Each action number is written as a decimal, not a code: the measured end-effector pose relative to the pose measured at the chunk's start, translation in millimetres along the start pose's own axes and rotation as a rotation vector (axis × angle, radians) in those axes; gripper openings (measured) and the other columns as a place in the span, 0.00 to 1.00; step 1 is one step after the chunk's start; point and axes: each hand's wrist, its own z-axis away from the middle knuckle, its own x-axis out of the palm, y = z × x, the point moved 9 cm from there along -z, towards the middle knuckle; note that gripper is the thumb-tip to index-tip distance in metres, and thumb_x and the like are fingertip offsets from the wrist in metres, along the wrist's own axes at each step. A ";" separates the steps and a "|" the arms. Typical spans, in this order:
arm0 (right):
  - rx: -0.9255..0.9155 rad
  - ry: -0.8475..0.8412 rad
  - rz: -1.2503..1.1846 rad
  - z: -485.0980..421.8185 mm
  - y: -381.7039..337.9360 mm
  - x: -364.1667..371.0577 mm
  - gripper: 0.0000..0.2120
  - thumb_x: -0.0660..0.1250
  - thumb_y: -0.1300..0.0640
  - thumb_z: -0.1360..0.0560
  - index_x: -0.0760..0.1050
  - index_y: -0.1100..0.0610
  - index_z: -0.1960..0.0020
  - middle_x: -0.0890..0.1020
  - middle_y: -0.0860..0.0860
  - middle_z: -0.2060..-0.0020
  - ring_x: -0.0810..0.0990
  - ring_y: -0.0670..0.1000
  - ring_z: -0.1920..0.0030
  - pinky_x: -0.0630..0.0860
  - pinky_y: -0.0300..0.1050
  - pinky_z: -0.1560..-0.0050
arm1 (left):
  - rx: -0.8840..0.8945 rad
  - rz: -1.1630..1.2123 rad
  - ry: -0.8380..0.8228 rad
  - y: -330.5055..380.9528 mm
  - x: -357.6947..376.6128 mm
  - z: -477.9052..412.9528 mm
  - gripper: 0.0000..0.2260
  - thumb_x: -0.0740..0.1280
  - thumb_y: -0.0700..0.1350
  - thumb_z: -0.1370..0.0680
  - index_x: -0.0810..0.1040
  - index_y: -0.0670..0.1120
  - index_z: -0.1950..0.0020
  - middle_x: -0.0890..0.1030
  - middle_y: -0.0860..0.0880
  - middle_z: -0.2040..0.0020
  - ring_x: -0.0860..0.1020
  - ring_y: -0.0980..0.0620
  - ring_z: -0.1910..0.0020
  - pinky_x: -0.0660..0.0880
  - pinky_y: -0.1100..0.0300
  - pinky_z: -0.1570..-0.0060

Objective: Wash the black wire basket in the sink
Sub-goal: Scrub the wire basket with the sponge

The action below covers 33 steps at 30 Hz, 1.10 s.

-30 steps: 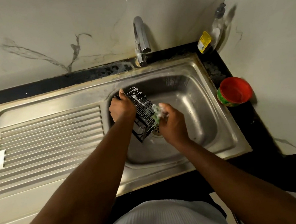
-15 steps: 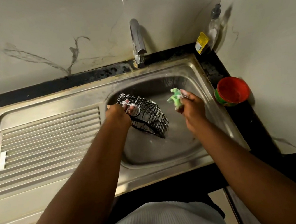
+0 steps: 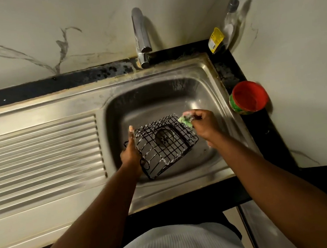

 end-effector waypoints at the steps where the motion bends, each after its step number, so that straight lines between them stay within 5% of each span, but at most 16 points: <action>1: -0.027 -0.007 0.045 2.5 -3.9 8.1 0.13 0.69 0.66 0.23 0.87 0.50 0.48 0.88 0.46 0.49 0.85 0.46 0.47 0.82 0.41 0.44 | -0.004 -0.035 0.028 -0.6 -3.5 -2.7 0.48 0.69 0.80 0.37 0.77 0.44 0.32 0.79 0.47 0.60 0.74 0.54 0.69 0.76 0.56 0.62; 2: -0.066 -0.026 0.093 7.2 -10.4 20.2 0.13 0.68 0.66 0.23 0.87 0.51 0.48 0.88 0.48 0.48 0.84 0.46 0.47 0.80 0.36 0.46 | -0.002 -0.055 0.043 -0.2 -4.9 -6.7 0.49 0.67 0.80 0.35 0.75 0.44 0.29 0.78 0.47 0.59 0.74 0.53 0.68 0.76 0.54 0.60; 4: -0.165 -0.111 0.189 21.1 -23.8 57.6 0.10 0.69 0.63 0.22 0.86 0.54 0.47 0.86 0.52 0.45 0.83 0.48 0.45 0.76 0.33 0.49 | 0.012 -0.092 0.070 2.2 -5.9 -14.3 0.47 0.63 0.79 0.29 0.68 0.45 0.22 0.82 0.41 0.41 0.83 0.42 0.48 0.78 0.44 0.47; 6: -0.317 -0.227 0.292 45.1 -34.9 106.4 0.09 0.72 0.58 0.23 0.85 0.55 0.43 0.82 0.55 0.38 0.78 0.51 0.36 0.74 0.39 0.37 | 0.032 -0.142 0.096 6.5 -6.1 -18.7 0.45 0.57 0.77 0.25 0.65 0.46 0.20 0.73 0.36 0.26 0.75 0.34 0.30 0.73 0.37 0.34; 8: -0.483 -0.271 0.387 70.2 -47.7 139.6 0.11 0.71 0.61 0.23 0.84 0.57 0.41 0.80 0.56 0.34 0.75 0.53 0.31 0.72 0.44 0.29 | 0.046 -0.187 0.098 9.1 -5.2 -19.1 0.45 0.54 0.76 0.23 0.64 0.45 0.18 0.67 0.36 0.22 0.69 0.33 0.25 0.69 0.37 0.30; 14: -0.721 -0.345 0.564 49.5 -61.8 144.8 0.20 0.69 0.71 0.25 0.82 0.56 0.37 0.85 0.53 0.40 0.81 0.52 0.40 0.78 0.44 0.40 | 0.048 -0.235 0.166 10.2 -16.3 -37.9 0.41 0.56 0.72 0.20 0.68 0.39 0.22 0.71 0.37 0.24 0.70 0.36 0.26 0.67 0.46 0.27; 20: -0.228 0.040 0.570 -24.3 9.5 43.2 0.16 0.69 0.68 0.24 0.84 0.58 0.39 0.87 0.56 0.46 0.86 0.54 0.46 0.78 0.37 0.44 | 0.014 -0.229 0.215 9.0 -12.0 -37.4 0.36 0.57 0.68 0.18 0.71 0.39 0.24 0.75 0.38 0.29 0.74 0.37 0.30 0.68 0.48 0.30; 22: -0.210 0.070 0.535 -11.5 -2.2 56.3 0.14 0.70 0.68 0.24 0.83 0.61 0.39 0.86 0.58 0.46 0.86 0.55 0.46 0.76 0.35 0.46 | -0.011 -0.236 0.205 4.0 -12.5 -39.8 0.38 0.55 0.70 0.19 0.73 0.40 0.26 0.76 0.38 0.30 0.75 0.37 0.32 0.69 0.46 0.29; 24: -0.296 -0.004 0.535 17.2 -26.9 96.5 0.13 0.69 0.66 0.22 0.83 0.60 0.39 0.86 0.58 0.45 0.85 0.54 0.46 0.75 0.32 0.48 | -0.032 -0.277 0.208 0.3 -16.7 -40.0 0.38 0.52 0.72 0.19 0.74 0.41 0.26 0.77 0.37 0.31 0.76 0.37 0.34 0.71 0.43 0.30; 28: -0.644 -0.240 0.570 85.5 -73.0 172.8 0.13 0.66 0.66 0.22 0.83 0.59 0.40 0.85 0.56 0.46 0.81 0.55 0.45 0.80 0.47 0.46 | 0.084 -0.504 0.147 10.4 -11.8 -39.6 0.24 0.50 0.60 0.13 0.69 0.46 0.27 0.76 0.34 0.32 0.77 0.35 0.36 0.74 0.48 0.40; 33: -0.793 -0.315 0.636 51.1 -58.0 147.4 0.17 0.67 0.71 0.25 0.83 0.59 0.39 0.86 0.56 0.44 0.81 0.55 0.45 0.79 0.46 0.45 | 0.182 -0.702 0.108 20.0 -3.9 -34.4 0.21 0.50 0.53 0.12 0.64 0.48 0.21 0.75 0.33 0.36 0.77 0.34 0.37 0.75 0.45 0.37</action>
